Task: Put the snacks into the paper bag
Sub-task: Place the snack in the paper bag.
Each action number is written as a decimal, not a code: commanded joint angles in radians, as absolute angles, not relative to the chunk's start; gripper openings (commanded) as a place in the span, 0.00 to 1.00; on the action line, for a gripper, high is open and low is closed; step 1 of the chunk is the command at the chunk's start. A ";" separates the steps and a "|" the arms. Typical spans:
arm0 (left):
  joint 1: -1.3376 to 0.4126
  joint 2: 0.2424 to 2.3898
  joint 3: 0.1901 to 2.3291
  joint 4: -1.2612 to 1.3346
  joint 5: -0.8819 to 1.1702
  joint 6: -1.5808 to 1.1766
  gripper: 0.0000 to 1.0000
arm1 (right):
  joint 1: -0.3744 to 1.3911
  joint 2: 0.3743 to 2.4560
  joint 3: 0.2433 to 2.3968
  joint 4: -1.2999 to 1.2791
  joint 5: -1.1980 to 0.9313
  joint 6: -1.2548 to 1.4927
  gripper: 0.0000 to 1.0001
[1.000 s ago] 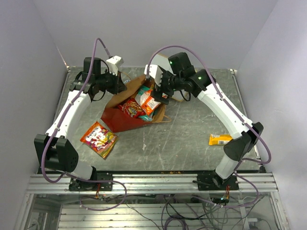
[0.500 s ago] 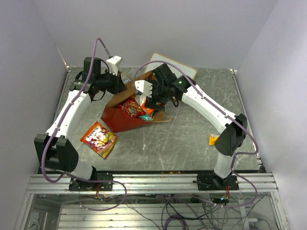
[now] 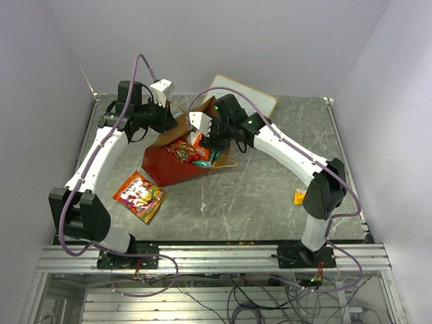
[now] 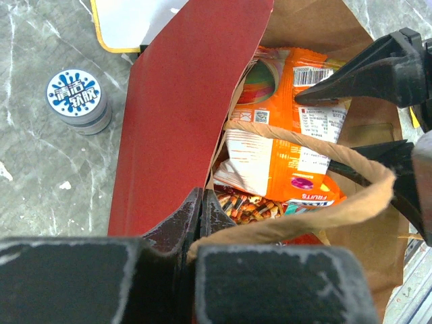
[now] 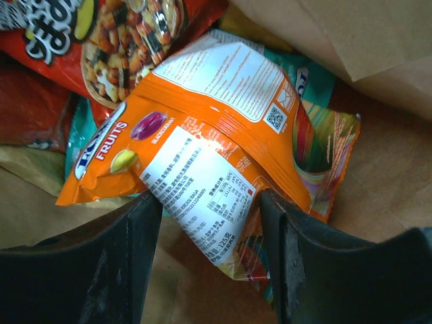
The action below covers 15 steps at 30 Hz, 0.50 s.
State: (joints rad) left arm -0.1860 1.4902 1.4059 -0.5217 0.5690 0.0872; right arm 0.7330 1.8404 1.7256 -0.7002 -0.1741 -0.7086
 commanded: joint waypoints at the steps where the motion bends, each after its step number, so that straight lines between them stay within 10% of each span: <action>1: -0.184 1.506 1.400 -0.487 0.578 0.123 0.07 | 0.735 1.840 1.758 -0.641 -0.326 -0.622 0.58; 15: -0.184 1.531 1.427 -0.509 0.576 0.147 0.07 | 0.713 1.818 1.848 -0.768 -0.334 -0.640 0.80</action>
